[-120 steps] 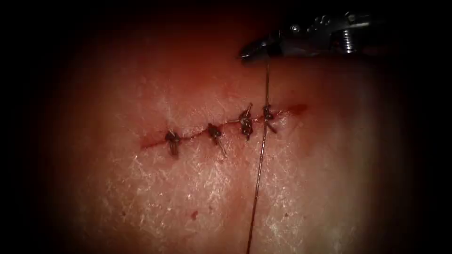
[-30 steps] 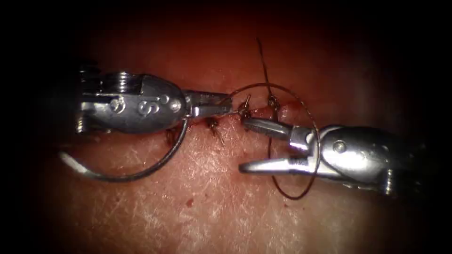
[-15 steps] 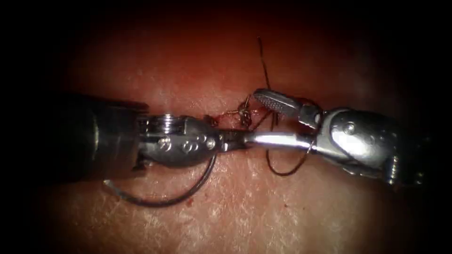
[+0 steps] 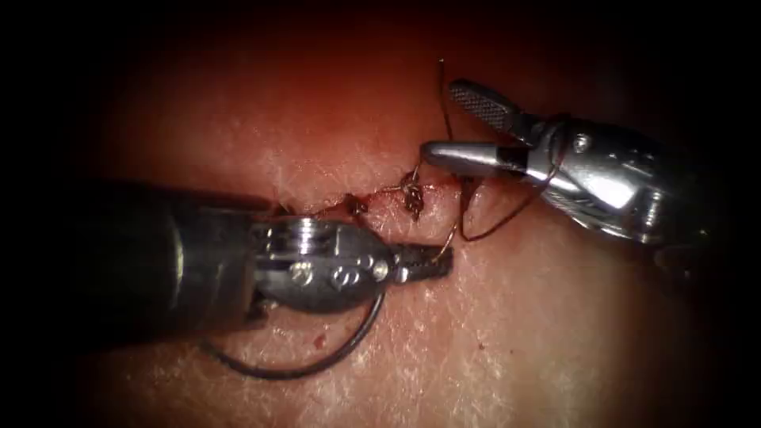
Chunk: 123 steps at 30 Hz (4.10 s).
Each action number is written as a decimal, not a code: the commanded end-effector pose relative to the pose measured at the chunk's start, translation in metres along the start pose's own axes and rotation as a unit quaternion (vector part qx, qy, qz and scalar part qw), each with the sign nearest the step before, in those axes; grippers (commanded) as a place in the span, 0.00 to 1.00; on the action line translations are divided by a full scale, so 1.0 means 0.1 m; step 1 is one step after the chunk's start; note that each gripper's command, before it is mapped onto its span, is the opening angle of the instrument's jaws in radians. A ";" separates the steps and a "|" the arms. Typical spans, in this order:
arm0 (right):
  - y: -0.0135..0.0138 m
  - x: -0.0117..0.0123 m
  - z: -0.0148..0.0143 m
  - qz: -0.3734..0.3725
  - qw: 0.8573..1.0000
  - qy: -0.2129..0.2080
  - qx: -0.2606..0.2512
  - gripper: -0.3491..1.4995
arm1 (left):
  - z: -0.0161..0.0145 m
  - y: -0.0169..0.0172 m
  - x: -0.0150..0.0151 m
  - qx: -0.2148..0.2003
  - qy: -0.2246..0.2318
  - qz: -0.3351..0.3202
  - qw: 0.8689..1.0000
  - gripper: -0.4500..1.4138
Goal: Wound Closure
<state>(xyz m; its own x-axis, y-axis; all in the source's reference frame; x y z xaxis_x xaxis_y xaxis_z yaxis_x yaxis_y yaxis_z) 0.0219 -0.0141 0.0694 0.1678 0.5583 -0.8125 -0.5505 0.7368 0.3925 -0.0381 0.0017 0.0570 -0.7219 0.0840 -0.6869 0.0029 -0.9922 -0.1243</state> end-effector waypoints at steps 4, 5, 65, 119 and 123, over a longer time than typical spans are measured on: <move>0.009 -0.011 0.023 0.004 1.000 -0.021 -0.022 0.62 | 0.008 -0.004 0.003 -0.002 0.001 0.001 1.000 0.00; 0.011 -0.013 0.026 0.004 0.999 -0.026 -0.027 0.62 | 0.008 -0.004 0.003 -0.002 0.002 0.001 1.000 0.00; -0.056 -0.057 -0.030 0.032 0.998 -0.027 -0.050 0.00 | -0.025 -0.201 -0.089 0.008 -0.044 -0.047 0.998 0.00; -0.075 -0.101 -0.064 -0.027 0.999 -0.040 -0.010 0.00 | -0.046 -0.406 -0.156 0.095 -0.072 -0.102 0.988 0.00; -0.079 -0.109 -0.065 -0.042 0.998 -0.051 0.000 0.00 | -0.073 -0.422 -0.153 0.118 -0.079 -0.095 0.985 0.00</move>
<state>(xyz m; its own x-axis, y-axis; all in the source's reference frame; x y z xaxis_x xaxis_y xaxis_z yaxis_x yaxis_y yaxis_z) 0.0185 -0.0278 0.0718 0.3027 0.5254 -0.7952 -0.5313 0.7857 0.3169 -0.0218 0.0424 0.0670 -0.7934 0.2757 -0.5427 -0.2917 -0.9547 -0.0585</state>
